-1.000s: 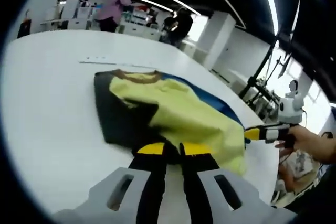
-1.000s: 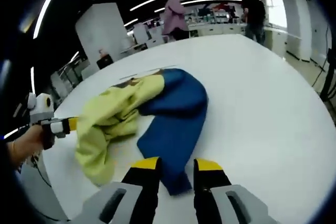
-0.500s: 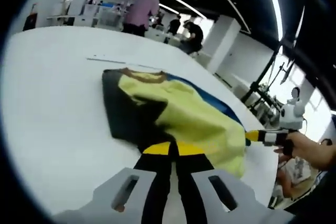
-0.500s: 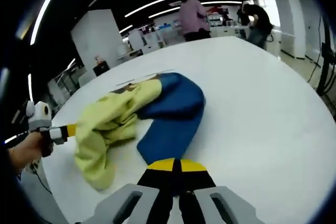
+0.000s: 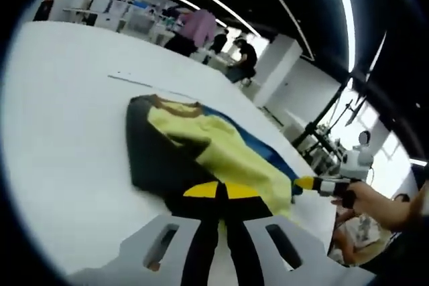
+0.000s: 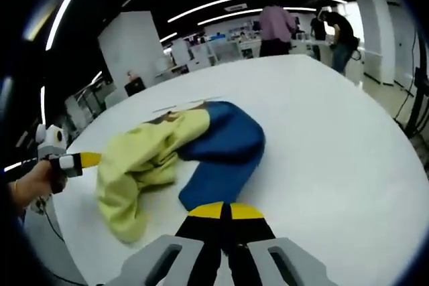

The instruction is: Fold the garment on the visible template until the final outline fits inside the template.

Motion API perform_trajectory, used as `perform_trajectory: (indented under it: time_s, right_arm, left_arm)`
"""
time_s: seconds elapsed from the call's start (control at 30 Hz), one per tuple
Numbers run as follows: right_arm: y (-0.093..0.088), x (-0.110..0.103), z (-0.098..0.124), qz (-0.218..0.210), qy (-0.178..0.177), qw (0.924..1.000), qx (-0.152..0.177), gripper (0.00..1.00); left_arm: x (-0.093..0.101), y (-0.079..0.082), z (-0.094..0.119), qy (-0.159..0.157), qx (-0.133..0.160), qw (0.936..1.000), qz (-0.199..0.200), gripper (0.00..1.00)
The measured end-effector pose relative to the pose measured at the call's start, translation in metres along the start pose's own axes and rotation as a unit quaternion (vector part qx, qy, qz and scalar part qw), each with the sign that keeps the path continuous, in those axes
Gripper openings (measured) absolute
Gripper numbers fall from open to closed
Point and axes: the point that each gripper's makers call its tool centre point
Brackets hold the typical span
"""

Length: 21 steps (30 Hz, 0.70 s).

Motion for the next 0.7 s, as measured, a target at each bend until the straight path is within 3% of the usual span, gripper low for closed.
perform_trajectory:
  time_s: [0.3,0.7]
  right_arm:
    - [0.024,0.022,0.01,0.004,-0.014,0.9998,0.013,0.0]
    - [0.05,0.049,0.016,0.033,-0.034,0.9989,-0.006,0.0]
  left_arm:
    - [-0.018,0.019,0.026,-0.003,0.003,1.0,0.006,0.0]
    - [-0.06,0.033,0.05,0.025,-0.002,0.9997,0.008,0.0]
Point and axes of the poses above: the point that each gripper's makers call its tool centre point, and the gripper's own axes: z roughly backward along the fingers, x roughly to its right, y roughly out of its top, and after that the axes turned 10 degrees about y, right-handed
